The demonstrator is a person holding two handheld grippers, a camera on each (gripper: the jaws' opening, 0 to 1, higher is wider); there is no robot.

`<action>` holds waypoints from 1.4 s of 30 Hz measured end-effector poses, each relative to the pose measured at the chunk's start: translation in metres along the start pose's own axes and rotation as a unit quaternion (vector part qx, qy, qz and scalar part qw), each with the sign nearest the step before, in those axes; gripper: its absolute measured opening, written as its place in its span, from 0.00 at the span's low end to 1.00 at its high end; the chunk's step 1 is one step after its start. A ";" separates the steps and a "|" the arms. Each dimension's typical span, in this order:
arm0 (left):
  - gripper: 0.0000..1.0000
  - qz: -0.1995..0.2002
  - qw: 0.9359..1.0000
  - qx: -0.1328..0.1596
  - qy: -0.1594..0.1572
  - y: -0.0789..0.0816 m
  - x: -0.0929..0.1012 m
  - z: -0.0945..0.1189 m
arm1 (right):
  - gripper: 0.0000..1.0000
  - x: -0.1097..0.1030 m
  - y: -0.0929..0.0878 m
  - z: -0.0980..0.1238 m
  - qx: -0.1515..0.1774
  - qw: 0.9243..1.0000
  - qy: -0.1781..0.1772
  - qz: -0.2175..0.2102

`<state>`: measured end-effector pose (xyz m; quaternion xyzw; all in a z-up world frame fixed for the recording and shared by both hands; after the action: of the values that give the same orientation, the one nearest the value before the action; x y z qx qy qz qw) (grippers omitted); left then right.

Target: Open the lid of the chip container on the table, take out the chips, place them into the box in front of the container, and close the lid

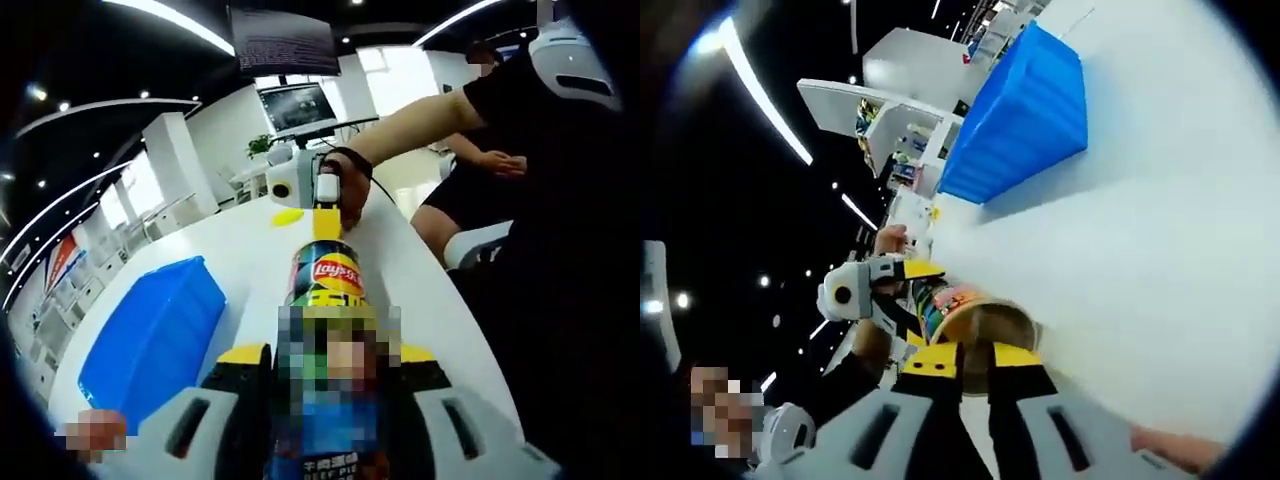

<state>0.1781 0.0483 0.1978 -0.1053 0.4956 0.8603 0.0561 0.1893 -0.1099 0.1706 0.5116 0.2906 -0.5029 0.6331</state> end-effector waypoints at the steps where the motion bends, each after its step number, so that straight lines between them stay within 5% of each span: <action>1: 0.44 -0.001 1.000 0.002 0.001 0.000 0.000 0.000 | 0.04 0.001 0.001 0.000 -0.001 1.000 0.004 0.000; 12: 0.44 -0.004 1.000 0.010 0.005 -0.002 -0.002 0.000 | 0.00 -0.007 0.000 0.003 -0.029 0.997 -0.062 0.047; 19: 0.43 -0.001 1.000 0.008 0.015 -0.003 -0.004 -0.001 | 0.00 -0.012 0.007 0.011 -0.037 0.976 -0.174 0.125; 24: 0.43 0.003 1.000 0.007 0.011 -0.002 -0.004 -0.001 | 0.00 -0.016 0.006 0.009 -0.041 0.964 -0.208 0.159; 33: 0.43 -0.002 1.000 0.011 0.010 0.000 0.000 -0.002 | 0.00 -0.014 0.013 0.016 -0.045 0.954 -0.248 0.165; 36: 0.43 0.003 1.000 0.009 0.012 -0.001 -0.001 -0.001 | 0.00 -0.006 0.021 0.033 -0.032 0.942 -0.284 0.175; 41: 0.43 0.006 1.000 0.015 0.013 -0.001 -0.001 0.000 | 0.00 0.003 0.021 0.048 -0.024 0.945 -0.283 0.161; 42: 0.43 0.007 1.000 0.014 0.013 -0.001 -0.001 0.000 | 0.00 -0.005 0.003 0.047 -0.023 0.945 -0.286 0.160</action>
<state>0.1793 0.0485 0.1970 -0.1120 0.5094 0.8520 0.0451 0.1836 -0.1527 0.1904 0.3720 0.0232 -0.5132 0.7732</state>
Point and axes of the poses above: the point that each gripper's makers call its tool centre point, and the gripper's own axes: z roughly backward along the fingers, x roughly to its right, y roughly out of its top, the point moved 5 cm from there along z, roughly backward along the fingers, and after that the axes turned 2 degrees about z, right-handed, at the moved point
